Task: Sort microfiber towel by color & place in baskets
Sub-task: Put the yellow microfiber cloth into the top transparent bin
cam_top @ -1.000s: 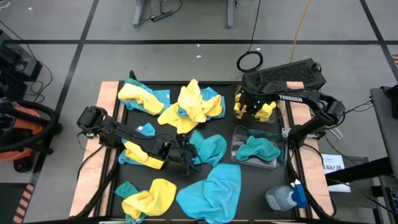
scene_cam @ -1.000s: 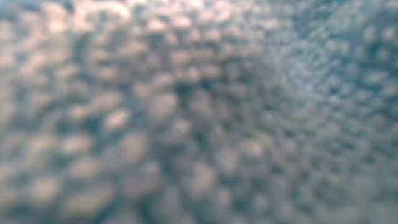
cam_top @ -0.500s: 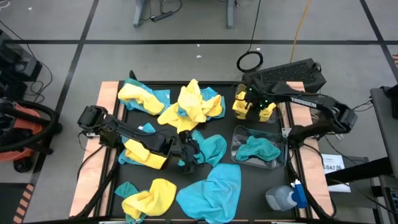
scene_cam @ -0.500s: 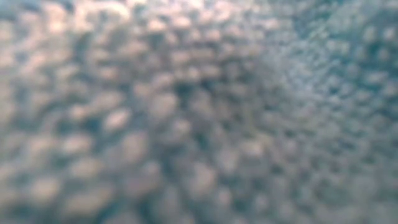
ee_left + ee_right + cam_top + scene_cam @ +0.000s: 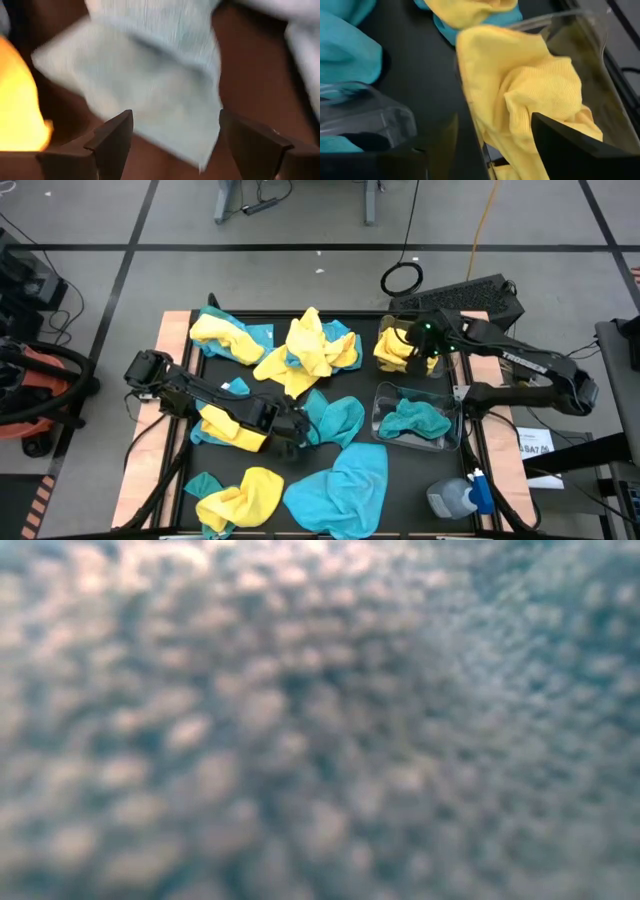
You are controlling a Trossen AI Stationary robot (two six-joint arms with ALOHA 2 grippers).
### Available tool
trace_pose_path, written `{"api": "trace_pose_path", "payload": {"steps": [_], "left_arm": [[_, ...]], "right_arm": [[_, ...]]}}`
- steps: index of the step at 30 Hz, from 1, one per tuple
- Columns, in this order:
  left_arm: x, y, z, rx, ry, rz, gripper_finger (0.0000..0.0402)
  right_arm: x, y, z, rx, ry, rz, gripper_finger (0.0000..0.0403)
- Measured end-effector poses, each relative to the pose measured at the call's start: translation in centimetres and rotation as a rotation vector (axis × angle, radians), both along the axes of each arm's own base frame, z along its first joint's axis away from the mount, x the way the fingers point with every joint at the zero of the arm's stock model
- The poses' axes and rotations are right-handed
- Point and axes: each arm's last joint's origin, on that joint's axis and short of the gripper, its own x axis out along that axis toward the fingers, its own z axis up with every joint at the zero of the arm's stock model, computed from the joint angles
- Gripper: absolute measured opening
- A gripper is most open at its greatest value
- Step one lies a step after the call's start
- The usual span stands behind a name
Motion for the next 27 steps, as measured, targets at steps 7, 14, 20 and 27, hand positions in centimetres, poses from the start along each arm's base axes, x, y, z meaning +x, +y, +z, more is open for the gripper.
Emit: {"api": "trace_pose_path", "payload": {"steps": [7,14,20,27], "left_arm": [[-3.0,0.0,1.9,-0.027,0.189,0.108,0.0299],[-6.6,-1.0,4.3,0.001,0.322,0.213,0.0299],[-9.0,-1.9,3.6,0.070,0.459,0.284,0.0299],[-10.2,-2.2,2.1,0.106,0.495,0.312,0.0299]], "right_arm": [[-0.2,1.1,0.7,-0.019,-0.037,0.040,0.0251],[0.2,1.8,0.7,-0.011,-0.042,0.071,0.0251],[0.4,2.3,0.7,-0.010,-0.042,0.104,0.0251],[0.6,2.6,0.7,-0.009,-0.041,0.126,0.0251]]}}
